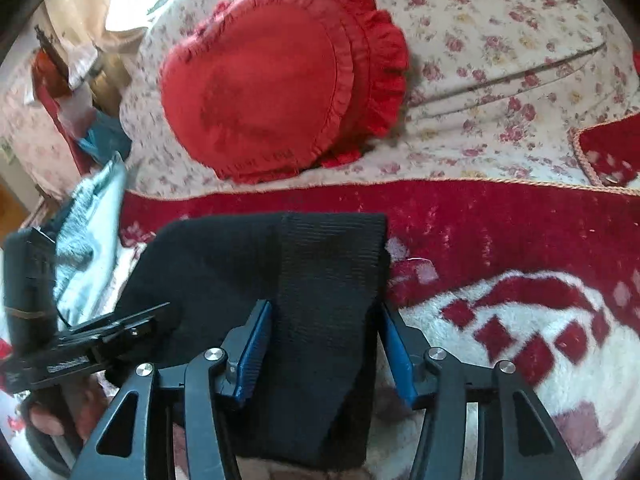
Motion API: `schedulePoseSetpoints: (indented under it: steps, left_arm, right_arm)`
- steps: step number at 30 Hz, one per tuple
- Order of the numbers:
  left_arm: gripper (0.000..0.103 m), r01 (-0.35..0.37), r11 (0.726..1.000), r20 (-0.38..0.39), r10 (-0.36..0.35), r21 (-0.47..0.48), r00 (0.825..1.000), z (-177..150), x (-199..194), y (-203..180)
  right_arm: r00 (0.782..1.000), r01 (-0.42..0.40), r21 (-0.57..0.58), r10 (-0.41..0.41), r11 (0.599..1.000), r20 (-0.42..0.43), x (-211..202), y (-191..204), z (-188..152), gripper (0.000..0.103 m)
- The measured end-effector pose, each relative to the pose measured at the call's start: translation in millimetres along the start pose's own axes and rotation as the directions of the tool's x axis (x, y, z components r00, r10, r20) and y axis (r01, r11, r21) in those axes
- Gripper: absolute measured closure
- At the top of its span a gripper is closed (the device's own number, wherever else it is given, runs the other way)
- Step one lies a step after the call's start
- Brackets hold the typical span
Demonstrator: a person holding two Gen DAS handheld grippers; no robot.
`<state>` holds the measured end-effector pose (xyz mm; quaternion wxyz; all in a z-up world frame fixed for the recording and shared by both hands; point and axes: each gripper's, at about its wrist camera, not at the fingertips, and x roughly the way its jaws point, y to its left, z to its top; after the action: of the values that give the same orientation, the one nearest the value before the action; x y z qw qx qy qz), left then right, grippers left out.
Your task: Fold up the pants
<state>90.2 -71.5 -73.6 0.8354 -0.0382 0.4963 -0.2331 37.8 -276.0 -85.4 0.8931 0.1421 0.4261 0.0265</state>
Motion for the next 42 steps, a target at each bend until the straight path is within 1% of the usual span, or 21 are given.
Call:
schedulePoseSetpoints:
  steps: [2,3,5,7,9,12,14,17,21,23,25,31,36,42]
  left_arm:
    - [0.036,-0.026,1.0,0.01,0.026,0.016,1.0,-0.8,-2.5,-2.6]
    - [0.036,-0.034,0.999,0.012,0.033,0.019,0.999,-1.1,-3.1,-4.3]
    - [0.036,-0.055,0.998,0.021,0.055,0.024,0.998,-1.8,-5.5,-9.5]
    - [0.036,-0.075,0.997,0.033,0.074,0.029,0.997,-4.4,-8.3,-13.3]
    - [0.036,-0.092,0.995,0.032,0.091,0.032,0.995,-6.5,-9.9,-16.6]
    - [0.036,-0.112,0.993,0.041,0.11,0.045,0.993,-9.8,-16.5,-22.0]
    - [0.036,-0.129,0.99,0.056,0.126,0.059,0.99,-11.6,-23.5,-26.2]
    - [0.036,-0.154,0.985,0.083,0.148,0.075,0.985,-14.6,-34.7,-31.4]
    - [0.036,-0.173,0.982,0.112,0.164,0.08,0.98,-18.2,-48.0,-37.9]
    - [0.036,-0.196,0.977,0.131,0.185,0.084,0.974,-21.7,-55.8,-41.0]
    - [0.036,-0.228,0.969,0.16,0.211,0.098,0.964,-25.4,-62.7,-44.3]
    - [0.036,-0.245,0.965,0.183,0.225,0.095,0.957,-34.8,-77.5,-45.6]
    - [0.036,-0.252,0.965,0.213,0.23,0.079,0.95,-40.2,-91.6,-45.6]
    - [0.036,-0.261,0.962,0.248,0.234,0.082,0.94,-44.2,-106.9,-49.5]
  right_arm:
    - [0.999,0.042,-0.019,-0.041,0.999,0.023,-14.7,4.5,-1.5,0.052]
    - [0.998,0.05,-0.024,-0.049,0.998,0.041,-23.6,7.1,-1.9,0.052]
    - [0.997,0.013,-0.027,-0.011,1.0,0.079,-40.8,15.4,-3.4,0.052]
    - [0.996,0.001,-0.057,0.004,0.998,0.088,-45.8,27.4,-4.0,0.052]
    - [0.998,0.026,-0.107,-0.019,0.994,0.066,-39.6,40.8,-5.8,0.052]
    - [0.996,0.09,-0.127,-0.092,0.988,-0.012,-11.6,46.7,-13.8,0.051]
    - [0.993,0.115,-0.14,-0.116,0.983,0.0,-11.7,48.6,-18.0,0.051]
    - [0.995,0.094,-0.129,-0.09,0.987,0.034,-28.8,52.4,-14.9,0.052]
    - [0.991,0.109,-0.138,-0.096,0.984,0.095,-52.3,64.1,-8.6,0.052]
    - [0.989,0.111,-0.128,-0.097,0.985,0.113,-60.3,68.0,-6.9,0.052]
    - [0.987,0.116,-0.123,-0.1,0.986,0.129,-67.1,71.3,-6.6,0.052]
    - [0.987,0.113,-0.111,-0.099,0.987,0.126,-75.2,80.2,-9.2,0.052]
    - [0.987,0.109,-0.117,-0.093,0.987,0.135,-84.9,89.2,-12.3,0.052]
    - [0.986,0.106,-0.133,-0.086,0.986,0.143,-94.9,97.7,-13.9,0.052]
